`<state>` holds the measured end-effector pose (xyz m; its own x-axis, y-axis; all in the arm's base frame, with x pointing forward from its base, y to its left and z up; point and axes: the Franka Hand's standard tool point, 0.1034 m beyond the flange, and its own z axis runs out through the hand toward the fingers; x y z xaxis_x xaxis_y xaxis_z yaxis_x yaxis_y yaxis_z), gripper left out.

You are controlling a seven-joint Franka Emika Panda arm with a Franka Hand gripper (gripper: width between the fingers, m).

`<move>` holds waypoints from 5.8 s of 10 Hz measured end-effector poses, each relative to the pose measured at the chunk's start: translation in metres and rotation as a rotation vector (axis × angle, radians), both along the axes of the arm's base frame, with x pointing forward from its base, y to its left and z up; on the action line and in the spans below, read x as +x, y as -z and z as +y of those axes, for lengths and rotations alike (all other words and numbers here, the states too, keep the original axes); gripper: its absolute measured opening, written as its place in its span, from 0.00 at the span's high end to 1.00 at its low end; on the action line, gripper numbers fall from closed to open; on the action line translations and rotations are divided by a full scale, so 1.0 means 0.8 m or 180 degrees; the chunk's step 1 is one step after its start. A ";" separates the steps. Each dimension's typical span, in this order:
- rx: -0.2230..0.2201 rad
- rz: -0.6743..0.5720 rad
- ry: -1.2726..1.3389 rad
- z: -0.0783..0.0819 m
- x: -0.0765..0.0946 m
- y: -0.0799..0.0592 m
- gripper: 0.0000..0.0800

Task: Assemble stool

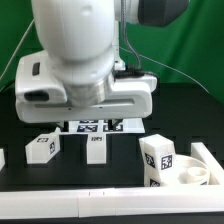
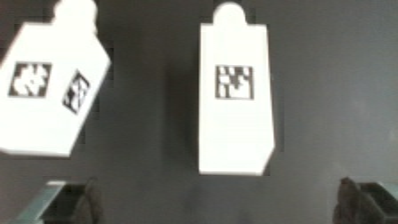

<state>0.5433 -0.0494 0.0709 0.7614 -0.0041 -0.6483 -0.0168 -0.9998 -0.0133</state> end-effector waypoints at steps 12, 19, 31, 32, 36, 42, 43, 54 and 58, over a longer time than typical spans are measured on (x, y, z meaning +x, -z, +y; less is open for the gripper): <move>0.0006 0.0945 0.0334 0.007 -0.050 0.045 0.19; -0.0043 0.0850 0.0331 0.020 -0.050 0.067 0.19; -0.0077 0.0864 0.0392 0.015 -0.052 0.073 0.58; -0.0073 0.0896 0.0398 0.013 -0.051 0.063 0.58; -0.0146 0.0994 0.0617 0.029 -0.038 -0.055 0.58; -0.0288 -0.0223 0.0805 0.064 0.000 -0.063 0.58; -0.0311 -0.0573 0.0859 0.096 0.024 -0.085 0.58; -0.0303 -0.3251 0.1265 0.211 0.094 -0.083 0.58; -0.0242 -0.3490 0.0735 0.211 0.092 -0.074 0.58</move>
Offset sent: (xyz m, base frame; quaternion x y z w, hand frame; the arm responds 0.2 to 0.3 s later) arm -0.0097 0.0206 -0.0114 0.0268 0.0370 0.0215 0.9987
